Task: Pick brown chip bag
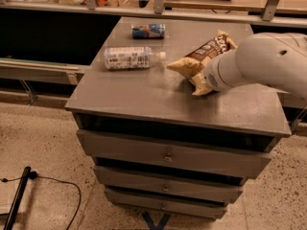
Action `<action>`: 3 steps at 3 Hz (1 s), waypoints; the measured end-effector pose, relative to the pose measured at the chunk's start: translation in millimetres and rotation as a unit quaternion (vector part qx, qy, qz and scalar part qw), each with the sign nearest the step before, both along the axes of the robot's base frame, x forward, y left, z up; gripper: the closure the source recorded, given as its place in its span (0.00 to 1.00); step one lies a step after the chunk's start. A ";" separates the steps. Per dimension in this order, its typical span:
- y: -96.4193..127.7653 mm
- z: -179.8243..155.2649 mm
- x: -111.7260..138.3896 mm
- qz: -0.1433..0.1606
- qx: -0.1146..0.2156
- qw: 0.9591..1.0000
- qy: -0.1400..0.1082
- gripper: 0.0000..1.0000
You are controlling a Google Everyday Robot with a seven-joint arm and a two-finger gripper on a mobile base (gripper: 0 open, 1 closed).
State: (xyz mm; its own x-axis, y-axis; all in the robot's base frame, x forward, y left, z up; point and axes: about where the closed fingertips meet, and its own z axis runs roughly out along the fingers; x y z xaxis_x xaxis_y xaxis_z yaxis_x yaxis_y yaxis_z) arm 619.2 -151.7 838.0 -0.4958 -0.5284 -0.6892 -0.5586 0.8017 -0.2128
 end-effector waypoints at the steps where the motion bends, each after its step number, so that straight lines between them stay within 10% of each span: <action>1: 0.0 0.1 0.0 0.000 0.000 1.000 0.000 1.00; 3: 2.7 10.6 -7.5 0.075 0.099 0.992 0.015 1.00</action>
Offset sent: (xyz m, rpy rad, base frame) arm -0.1063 -0.0967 0.2317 0.4119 -0.4651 0.7660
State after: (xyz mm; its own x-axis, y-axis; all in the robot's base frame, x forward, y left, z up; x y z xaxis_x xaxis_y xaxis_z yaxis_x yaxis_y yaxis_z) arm 611.7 -149.0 848.6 -0.4442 -0.4535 -0.7727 -0.6788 0.7332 -0.0401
